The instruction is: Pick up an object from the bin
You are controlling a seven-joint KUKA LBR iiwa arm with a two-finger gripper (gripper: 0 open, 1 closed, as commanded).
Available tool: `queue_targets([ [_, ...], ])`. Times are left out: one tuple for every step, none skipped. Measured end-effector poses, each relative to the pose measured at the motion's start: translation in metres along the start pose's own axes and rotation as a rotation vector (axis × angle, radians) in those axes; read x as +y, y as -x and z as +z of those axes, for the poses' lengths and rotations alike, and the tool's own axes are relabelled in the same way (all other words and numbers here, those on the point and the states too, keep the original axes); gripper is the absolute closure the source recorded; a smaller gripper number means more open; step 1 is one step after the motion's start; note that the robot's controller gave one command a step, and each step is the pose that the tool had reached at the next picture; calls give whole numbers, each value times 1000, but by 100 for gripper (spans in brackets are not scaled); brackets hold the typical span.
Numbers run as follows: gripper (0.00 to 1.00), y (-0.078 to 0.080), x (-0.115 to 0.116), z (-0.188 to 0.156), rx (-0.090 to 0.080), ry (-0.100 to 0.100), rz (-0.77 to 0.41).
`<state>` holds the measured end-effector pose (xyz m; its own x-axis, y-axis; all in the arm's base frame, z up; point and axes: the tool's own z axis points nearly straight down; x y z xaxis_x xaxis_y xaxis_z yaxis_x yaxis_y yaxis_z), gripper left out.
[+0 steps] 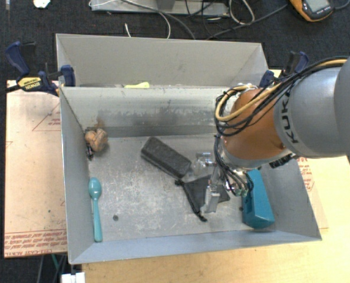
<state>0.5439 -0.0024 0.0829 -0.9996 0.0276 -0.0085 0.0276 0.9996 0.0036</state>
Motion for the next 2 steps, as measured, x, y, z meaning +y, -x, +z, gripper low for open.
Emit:
queue_targets([
  [100,10,23,11,-5,3,-214],
  [100,10,23,11,-5,3,-214],
])
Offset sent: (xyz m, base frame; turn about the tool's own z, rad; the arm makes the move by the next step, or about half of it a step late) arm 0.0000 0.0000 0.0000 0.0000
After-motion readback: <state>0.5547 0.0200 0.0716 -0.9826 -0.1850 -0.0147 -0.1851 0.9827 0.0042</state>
